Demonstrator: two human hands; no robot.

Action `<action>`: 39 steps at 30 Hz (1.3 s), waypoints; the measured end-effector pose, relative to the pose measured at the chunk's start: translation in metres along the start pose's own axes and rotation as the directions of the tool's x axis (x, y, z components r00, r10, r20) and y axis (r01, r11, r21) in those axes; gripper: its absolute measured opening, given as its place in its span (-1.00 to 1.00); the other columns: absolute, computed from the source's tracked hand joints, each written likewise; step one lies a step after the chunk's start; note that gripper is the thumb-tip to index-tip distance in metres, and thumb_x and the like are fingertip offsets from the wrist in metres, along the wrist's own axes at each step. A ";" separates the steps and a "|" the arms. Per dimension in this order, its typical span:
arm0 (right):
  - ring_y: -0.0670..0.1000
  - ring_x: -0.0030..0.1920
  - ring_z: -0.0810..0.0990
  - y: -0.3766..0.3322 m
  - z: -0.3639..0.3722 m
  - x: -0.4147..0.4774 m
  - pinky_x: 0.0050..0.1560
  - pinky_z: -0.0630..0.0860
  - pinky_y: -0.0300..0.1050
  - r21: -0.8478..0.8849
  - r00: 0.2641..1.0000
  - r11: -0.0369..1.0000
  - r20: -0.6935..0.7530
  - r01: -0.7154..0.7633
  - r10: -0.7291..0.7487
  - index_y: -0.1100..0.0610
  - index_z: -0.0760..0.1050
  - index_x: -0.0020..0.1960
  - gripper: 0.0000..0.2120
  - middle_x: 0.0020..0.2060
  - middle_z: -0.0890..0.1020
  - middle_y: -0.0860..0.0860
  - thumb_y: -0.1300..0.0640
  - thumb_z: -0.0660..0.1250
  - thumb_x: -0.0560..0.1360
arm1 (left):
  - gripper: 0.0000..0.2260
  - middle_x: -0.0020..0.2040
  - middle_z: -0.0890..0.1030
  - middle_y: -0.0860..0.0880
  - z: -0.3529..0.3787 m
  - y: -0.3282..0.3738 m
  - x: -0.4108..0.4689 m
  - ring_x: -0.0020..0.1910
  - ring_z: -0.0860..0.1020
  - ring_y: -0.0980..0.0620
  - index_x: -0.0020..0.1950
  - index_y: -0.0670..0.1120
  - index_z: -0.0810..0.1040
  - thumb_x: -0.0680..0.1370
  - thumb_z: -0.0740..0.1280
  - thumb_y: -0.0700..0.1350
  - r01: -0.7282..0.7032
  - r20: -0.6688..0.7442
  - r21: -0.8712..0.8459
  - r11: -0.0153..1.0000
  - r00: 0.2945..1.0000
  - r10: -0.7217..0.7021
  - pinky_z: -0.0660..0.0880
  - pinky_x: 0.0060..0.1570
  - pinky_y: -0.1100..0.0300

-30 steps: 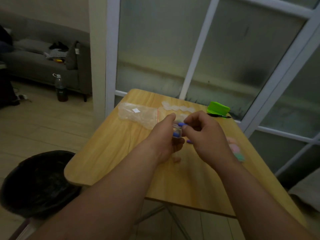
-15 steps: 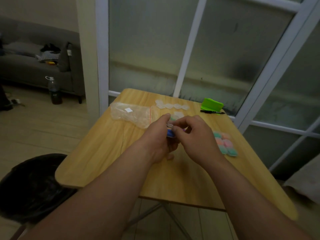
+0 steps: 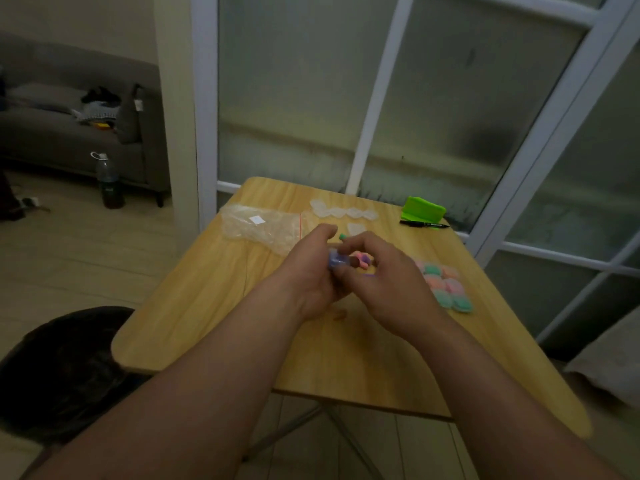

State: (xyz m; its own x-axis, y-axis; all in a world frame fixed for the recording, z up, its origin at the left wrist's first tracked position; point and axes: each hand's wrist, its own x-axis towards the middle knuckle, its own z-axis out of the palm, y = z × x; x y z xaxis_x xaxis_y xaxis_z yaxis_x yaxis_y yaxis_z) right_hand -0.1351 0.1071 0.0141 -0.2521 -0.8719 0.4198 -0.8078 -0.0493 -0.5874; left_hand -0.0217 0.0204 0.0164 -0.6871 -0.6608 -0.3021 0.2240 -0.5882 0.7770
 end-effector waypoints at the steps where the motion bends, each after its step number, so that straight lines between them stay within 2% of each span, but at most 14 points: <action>1: -0.19 0.12 0.58 0.001 0.001 -0.001 0.02 0.52 -0.16 -0.007 1.000 1.000 0.010 -0.005 0.005 -0.13 0.56 0.13 -0.85 0.07 0.65 -0.22 0.01 0.47 0.59 | -0.63 -0.28 0.63 -0.08 0.001 0.000 -0.001 -0.35 0.56 -0.01 0.23 -0.21 0.57 0.67 0.19 0.06 0.004 0.013 0.016 1.000 1.000 -0.004 0.49 0.00 0.01; 4: -0.26 0.05 0.58 0.006 0.000 -0.001 -0.10 0.47 -0.38 0.000 1.000 1.000 -0.014 -0.016 0.016 -0.09 0.50 0.14 -0.78 0.03 0.64 -0.21 0.04 0.50 0.57 | -0.70 -0.08 0.69 -0.16 0.002 -0.003 -0.003 -0.20 0.60 -0.05 0.24 -0.27 0.56 0.65 0.19 -0.11 -0.032 0.058 0.039 0.999 0.998 0.030 0.54 0.07 -0.03; 6: -0.31 0.08 0.60 0.009 -0.005 -0.001 -0.03 0.53 -0.42 0.063 0.999 0.997 -0.020 -0.039 0.041 -0.05 0.47 0.25 -0.67 0.10 0.64 -0.20 0.06 0.52 0.57 | -0.69 0.17 0.69 -0.25 0.001 -0.004 -0.001 -0.01 0.68 -0.08 0.34 -0.32 0.54 0.67 0.20 -0.22 -0.072 0.102 0.039 0.997 0.993 0.067 0.66 0.03 0.01; 9: -0.29 0.11 0.64 0.013 -0.013 -0.005 0.06 0.60 -0.34 0.110 0.997 0.991 0.004 -0.079 0.079 -0.08 0.38 0.47 -0.45 0.22 0.64 -0.19 0.05 0.52 0.56 | -0.69 0.21 0.70 -0.23 0.000 -0.008 0.002 0.20 0.69 -0.12 0.38 -0.28 0.56 0.66 0.22 -0.29 -0.104 0.141 0.151 0.983 0.987 0.083 0.54 0.36 -0.12; 11: -0.27 0.14 0.62 0.014 -0.017 -0.010 0.08 0.57 -0.33 0.081 0.996 0.993 -0.002 -0.089 0.089 -0.10 0.37 0.51 -0.40 0.25 0.60 -0.20 0.00 0.53 0.55 | -0.65 0.20 0.71 -0.22 0.001 -0.011 0.005 0.18 0.70 -0.14 0.44 -0.23 0.50 0.65 0.26 -0.26 -0.113 0.131 0.188 0.976 0.987 0.090 0.42 0.45 -0.24; 12: -0.28 0.17 0.59 0.015 -0.018 -0.013 0.09 0.55 -0.34 0.071 0.996 0.993 -0.008 -0.092 0.093 -0.11 0.37 0.51 -0.40 0.26 0.58 -0.19 -0.03 0.53 0.55 | -0.64 0.20 0.70 -0.24 0.003 -0.013 0.005 0.18 0.70 -0.15 0.46 -0.23 0.47 0.66 0.26 -0.26 -0.118 0.121 0.178 0.977 0.988 0.097 0.44 0.42 -0.24; 14: -0.29 0.17 0.56 0.017 -0.022 -0.018 0.04 0.52 -0.41 0.049 0.995 0.994 -0.019 -0.093 0.094 -0.09 0.39 0.50 -0.42 0.25 0.57 -0.18 -0.05 0.53 0.55 | -0.66 0.22 0.67 -0.32 0.009 -0.016 0.004 0.16 0.70 -0.18 0.46 -0.26 0.45 0.67 0.24 -0.31 -0.135 0.106 0.146 0.980 0.987 0.120 0.62 0.25 -0.11; 17: -0.31 0.15 0.53 0.019 -0.029 -0.025 -0.01 0.48 -0.51 -0.028 0.996 0.996 -0.048 -0.079 0.078 -0.06 0.45 0.47 -0.48 0.22 0.55 -0.15 -0.03 0.51 0.56 | -0.69 0.22 0.65 -0.35 0.021 -0.022 -0.001 0.14 0.71 -0.22 0.42 -0.29 0.48 0.68 0.21 -0.35 -0.147 0.121 0.146 0.978 0.984 0.130 0.69 0.06 0.02; 21: -0.22 0.11 0.53 0.025 -0.041 -0.031 0.01 0.44 -0.35 -0.147 0.996 0.987 -0.066 -0.062 0.053 -0.13 0.60 0.30 -0.66 0.14 0.57 -0.15 -0.05 0.49 0.54 | -0.75 0.10 0.68 -0.29 0.037 -0.032 -0.009 -0.06 0.71 -0.07 0.28 -0.31 0.58 0.70 0.16 -0.35 -0.164 0.179 0.206 0.965 0.976 0.128 0.69 -0.08 0.11; 24: -0.21 0.09 0.55 0.033 -0.055 -0.041 0.03 0.49 -0.18 -0.166 0.995 0.983 -0.065 -0.080 0.070 -0.17 0.61 0.24 -0.72 0.08 0.59 -0.18 -0.11 0.46 0.53 | -0.80 0.12 0.68 -0.30 0.049 -0.042 -0.011 0.05 0.68 -0.10 0.18 -0.28 0.62 0.70 0.20 -0.31 -0.137 0.193 0.218 0.966 0.977 0.094 0.68 0.07 0.04; 28: -0.21 0.06 0.55 0.057 -0.080 -0.055 0.00 0.49 -0.25 -0.199 0.983 0.966 -0.112 -0.164 0.144 -0.06 0.60 0.26 -0.70 0.08 0.61 -0.14 -0.05 0.50 0.56 | -0.86 0.11 0.66 -0.19 0.066 -0.049 -0.010 0.13 0.65 -0.10 0.13 -0.15 0.59 0.71 0.25 -0.15 -0.117 0.131 0.254 0.960 0.988 0.086 0.60 0.25 -0.06; 31: -0.20 0.02 0.54 0.081 -0.102 -0.067 -0.06 0.52 -0.22 -0.218 0.946 0.923 -0.141 -0.316 0.290 -0.03 0.55 0.23 -0.72 0.12 0.60 -0.08 0.00 0.51 0.56 | -0.89 0.06 0.61 -0.20 0.069 -0.049 -0.003 0.03 0.67 -0.13 0.09 -0.15 0.53 0.70 0.25 -0.14 -0.128 0.019 0.176 0.976 0.992 0.127 0.63 0.15 -0.03; 34: -0.13 0.02 0.56 0.100 -0.111 -0.082 -0.03 0.63 -0.07 -0.233 0.886 0.855 -0.101 -0.464 0.453 -0.12 0.47 0.15 -0.79 0.12 0.57 -0.09 -0.04 0.45 0.60 | -0.84 0.12 0.62 -0.24 0.067 -0.046 0.002 0.02 0.68 -0.12 0.21 -0.21 0.50 0.70 0.24 -0.15 -0.144 -0.017 0.140 0.980 0.989 0.148 0.66 0.08 0.01; 39: -0.10 0.00 0.61 0.105 -0.108 -0.088 -0.04 0.67 0.05 -0.184 0.879 0.859 -0.089 -0.477 0.469 -0.13 0.45 0.09 -0.83 0.03 0.58 -0.14 -0.11 0.42 0.62 | -0.85 0.10 0.63 -0.24 0.069 -0.045 0.005 0.00 0.68 -0.12 0.19 -0.22 0.50 0.70 0.23 -0.16 -0.166 -0.016 0.108 0.980 0.986 0.168 0.66 0.04 0.04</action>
State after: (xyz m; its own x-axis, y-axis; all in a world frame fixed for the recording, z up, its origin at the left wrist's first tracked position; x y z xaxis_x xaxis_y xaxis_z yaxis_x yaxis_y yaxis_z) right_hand -0.2551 0.2317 -0.0093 -0.6478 -0.7459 0.1549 -0.6719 0.4634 -0.5778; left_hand -0.0833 0.0754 0.0184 -0.6282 -0.7579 -0.1759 0.2586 -0.4166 0.8715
